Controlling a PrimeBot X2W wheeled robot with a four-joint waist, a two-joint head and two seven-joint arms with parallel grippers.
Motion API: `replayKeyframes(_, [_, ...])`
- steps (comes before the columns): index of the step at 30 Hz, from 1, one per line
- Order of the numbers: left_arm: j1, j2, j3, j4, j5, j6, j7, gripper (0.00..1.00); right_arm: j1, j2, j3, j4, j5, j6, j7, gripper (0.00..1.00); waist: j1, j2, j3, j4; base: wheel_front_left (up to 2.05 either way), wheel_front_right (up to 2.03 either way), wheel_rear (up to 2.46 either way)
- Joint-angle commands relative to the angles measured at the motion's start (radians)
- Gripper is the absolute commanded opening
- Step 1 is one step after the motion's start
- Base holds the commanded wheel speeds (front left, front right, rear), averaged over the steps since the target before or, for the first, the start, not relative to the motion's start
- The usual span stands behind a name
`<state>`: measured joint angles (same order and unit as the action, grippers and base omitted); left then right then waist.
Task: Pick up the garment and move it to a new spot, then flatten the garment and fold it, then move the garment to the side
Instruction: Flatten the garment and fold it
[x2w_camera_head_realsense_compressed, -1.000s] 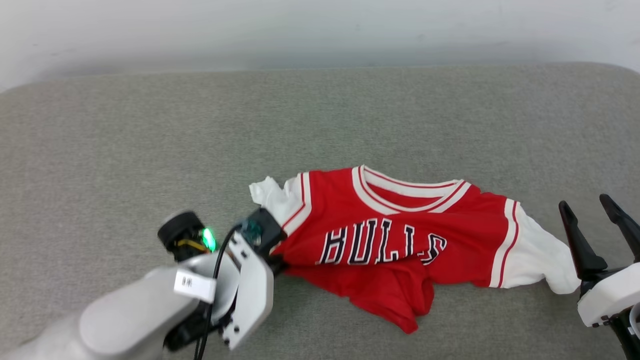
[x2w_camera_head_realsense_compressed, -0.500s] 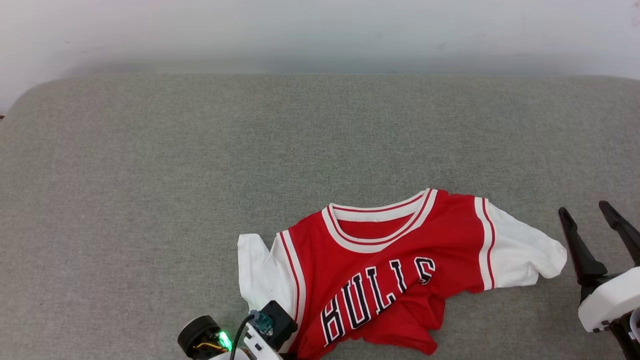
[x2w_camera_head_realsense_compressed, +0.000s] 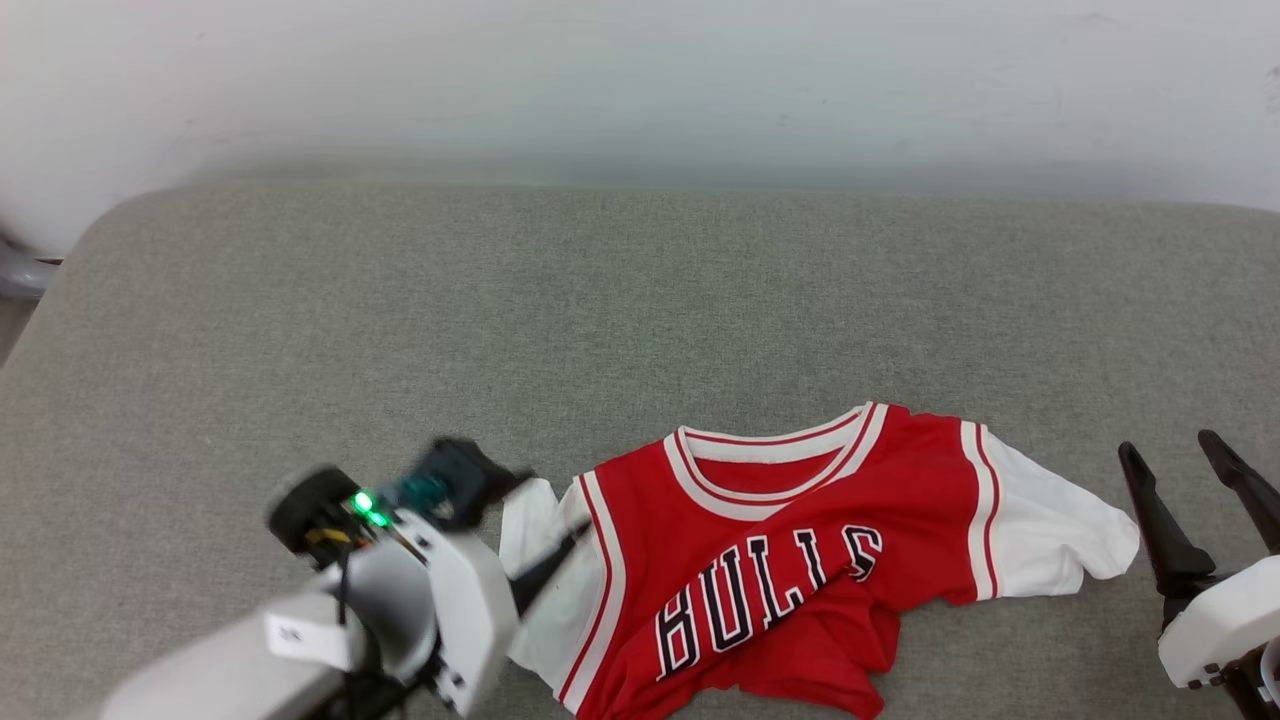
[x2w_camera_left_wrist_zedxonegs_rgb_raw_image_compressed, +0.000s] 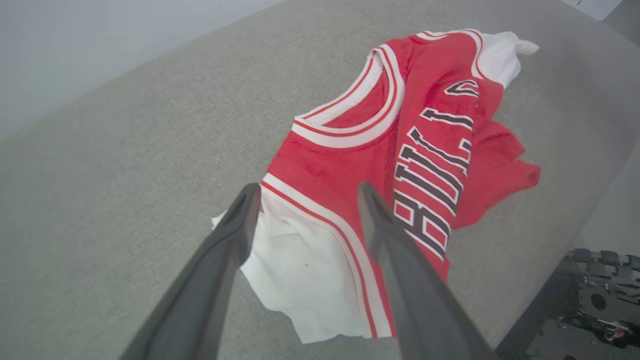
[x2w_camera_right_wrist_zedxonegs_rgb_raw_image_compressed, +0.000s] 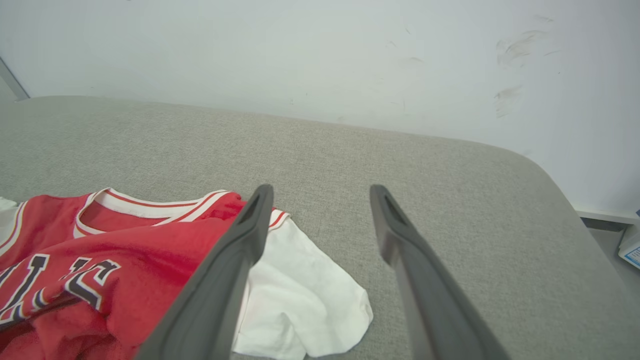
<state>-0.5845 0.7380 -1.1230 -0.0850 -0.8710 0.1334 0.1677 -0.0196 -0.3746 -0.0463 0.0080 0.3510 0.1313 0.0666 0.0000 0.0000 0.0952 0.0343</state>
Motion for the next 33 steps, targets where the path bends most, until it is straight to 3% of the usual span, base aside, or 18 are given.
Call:
replayKeyframes(1, [-0.048, 0.04, 0.033, -0.012, 0.021, 0.018, 0.002, 1.0, 0.004, 0.008, 0.002, -0.001, 0.004, -0.001, -0.006, 1.0, 0.0, 0.0, -0.002, 0.0, 0.0, 0.0, 0.0])
replayKeyframes(5, [-0.097, 0.061, 0.073, -0.027, -0.001, 0.024, 0.026, 1.0, -0.007, 0.01, 0.01, 0.001, 0.005, -0.001, -0.008, 1.0, 0.0, 0.0, 0.005, -0.008, 0.0, 0.0, 0.0])
replayKeyframes(10, [-0.181, 0.096, 0.089, 0.005, -0.031, -0.017, 0.126, 1.0, -0.029, -0.001, 0.017, 0.004, 0.01, -0.001, -0.016, 1.0, 0.0, 0.0, 0.033, -0.031, 0.0, 0.0, 0.0])
replayKeyframes(19, [-0.251, 0.061, 0.052, 0.163, -0.122, -0.108, 0.315, 1.0, -0.067, -0.007, 0.022, 0.014, 0.011, -0.001, -0.032, 1.0, 0.0, 0.0, 0.092, -0.079, 0.0, 0.0, 0.0])
replayKeyframes(33, [-0.199, -0.016, -0.066, 0.443, -0.091, -0.193, 0.372, 1.0, -0.11, -0.013, 0.035, 0.029, 0.01, -0.001, -0.051, 1.0, 0.0, 0.0, 0.158, -0.143, 0.0, 0.0, 0.0])
